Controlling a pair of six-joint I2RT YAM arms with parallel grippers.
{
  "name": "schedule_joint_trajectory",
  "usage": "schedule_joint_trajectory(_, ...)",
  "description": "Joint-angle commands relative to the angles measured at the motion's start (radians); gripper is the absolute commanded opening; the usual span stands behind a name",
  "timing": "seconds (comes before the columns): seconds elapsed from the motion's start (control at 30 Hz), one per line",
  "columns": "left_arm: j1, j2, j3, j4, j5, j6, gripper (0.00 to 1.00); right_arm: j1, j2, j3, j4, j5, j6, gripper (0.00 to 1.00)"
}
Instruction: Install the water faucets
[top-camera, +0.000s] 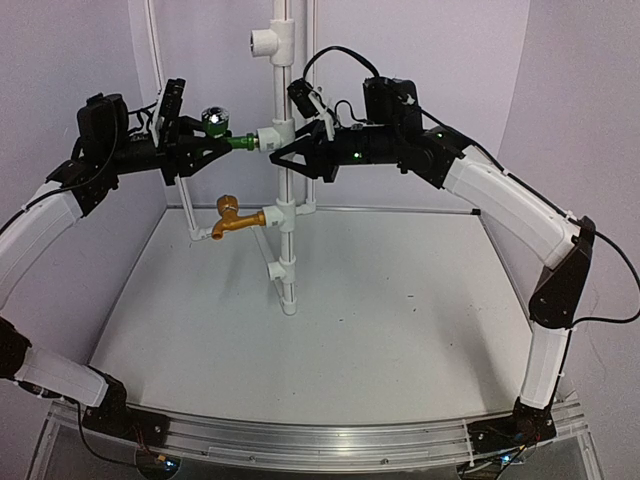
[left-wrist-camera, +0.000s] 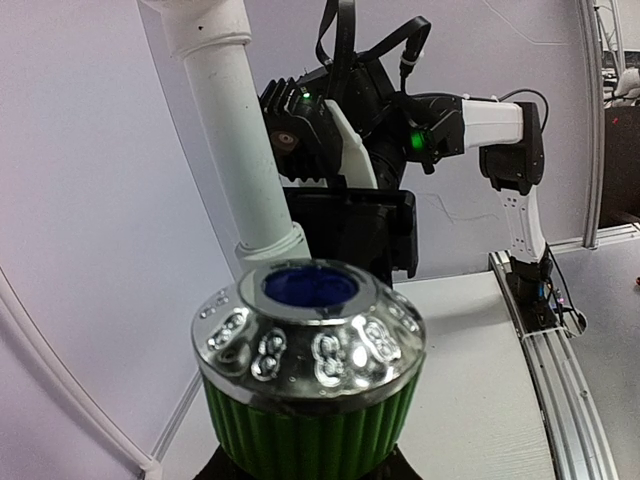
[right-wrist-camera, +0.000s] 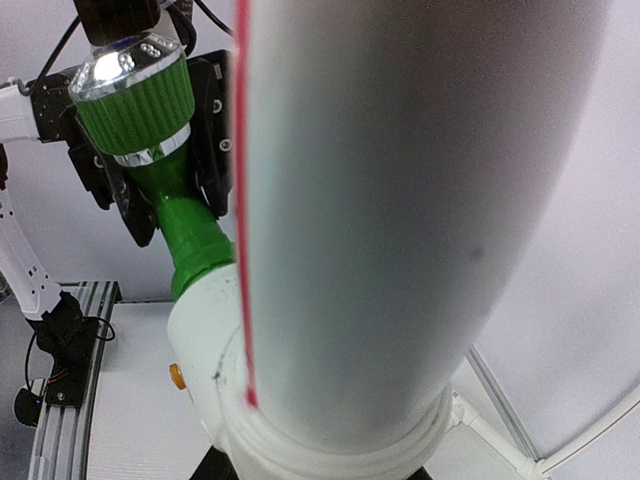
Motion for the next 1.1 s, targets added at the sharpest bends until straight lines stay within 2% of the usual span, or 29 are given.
schedule_joint_trajectory(0.0, -0.046, 0.004, -0.056, -0.018, 0.036, -0.058, 0.00, 0.015, -0.052, 0.006, 0.007, 0.024, -0.068, 0.00)
schedule_joint_trajectory(0.3, -0.051, 0.004, -0.063, 0.044, 0.027, -0.213, 0.00, 0.015, -0.041, 0.002, 0.024, 0.062, -0.062, 0.00)
schedule_joint_trajectory(0.6, -0.060, -0.003, -0.109, 0.090, -0.010, -0.318, 0.00, 0.016, -0.044, -0.029, 0.117, 0.079, -0.003, 0.00)
schedule_joint_trajectory(0.73, -0.061, 0.007, -0.128, 0.159, -0.024, -0.396, 0.00, 0.016, -0.046, -0.036, 0.129, 0.074, 0.001, 0.00)
schedule_joint_trajectory(0.87, -0.062, 0.020, -0.164, 0.277, -0.039, -0.569, 0.00, 0.015, -0.057, -0.059, 0.154, 0.072, 0.007, 0.00)
schedule_joint_trajectory(1.07, -0.069, 0.028, -0.181, 0.323, -0.068, -0.619, 0.00, 0.016, -0.072, -0.091, 0.166, 0.062, 0.002, 0.00)
